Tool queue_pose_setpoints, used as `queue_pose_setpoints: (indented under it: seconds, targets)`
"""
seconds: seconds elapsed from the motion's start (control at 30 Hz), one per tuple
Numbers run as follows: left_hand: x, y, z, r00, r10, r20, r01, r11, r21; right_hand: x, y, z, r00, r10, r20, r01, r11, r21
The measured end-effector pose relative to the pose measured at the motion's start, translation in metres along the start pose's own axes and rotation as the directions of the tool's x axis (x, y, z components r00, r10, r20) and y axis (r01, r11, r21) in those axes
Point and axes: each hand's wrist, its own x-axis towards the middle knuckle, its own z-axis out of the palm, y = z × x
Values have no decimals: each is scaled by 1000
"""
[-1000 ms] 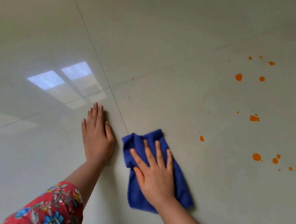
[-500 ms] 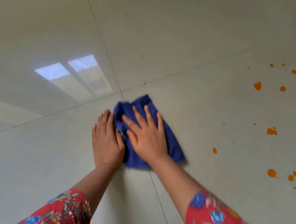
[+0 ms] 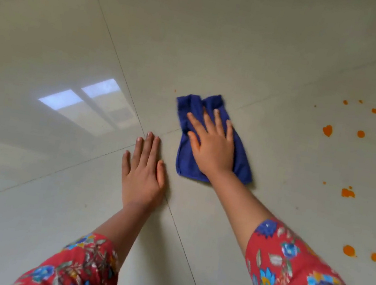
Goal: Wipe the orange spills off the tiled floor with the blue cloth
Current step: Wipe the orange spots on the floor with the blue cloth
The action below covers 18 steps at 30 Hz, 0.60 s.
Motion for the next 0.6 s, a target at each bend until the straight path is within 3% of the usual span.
queue_pose_setpoints:
  seconds: [0.07, 0.1, 0.2, 0.23, 0.27, 0.37, 0.43, 0.53, 0.6]
  targets:
    - [-2, 0, 2, 1000, -5, 3, 5, 1000, 5, -22, -12, 0, 991, 125, -41, -125, 992, 15]
    - [-2, 0, 2, 1000, -7, 4, 7, 1000, 11, -33, -24, 2, 996, 88, -25, -87, 996, 17]
    - [0, -1, 2, 1000, -19, 2, 19, 1000, 12, -10, -41, 3, 966, -245, 88, 239, 969, 67]
    - [0, -1, 2, 1000, -20, 1, 20, 1000, 15, 10, -39, 4, 953, -284, 106, 279, 958, 65]
    - [-2, -1, 1, 1000, -19, 8, 19, 1000, 15, 28, -34, 4, 960, -256, 114, 251, 966, 56]
    - [-3, 1, -1, 1000, -17, 14, 17, 1000, -8, 38, -15, 5, 998, 45, 43, -46, 999, 25]
    - [-2, 1, 0, 1000, -21, 0, 21, 1000, 5, 10, -23, 5, 996, 90, -4, -90, 995, 39]
    - [1, 1, 1, 1000, -28, -2, 28, 999, 28, -5, -46, 5, 976, -199, 87, 192, 978, 80]
    - [1, 0, 1, 1000, -17, 15, 16, 999, 36, 26, -55, 6, 952, -281, 119, 268, 957, 112]
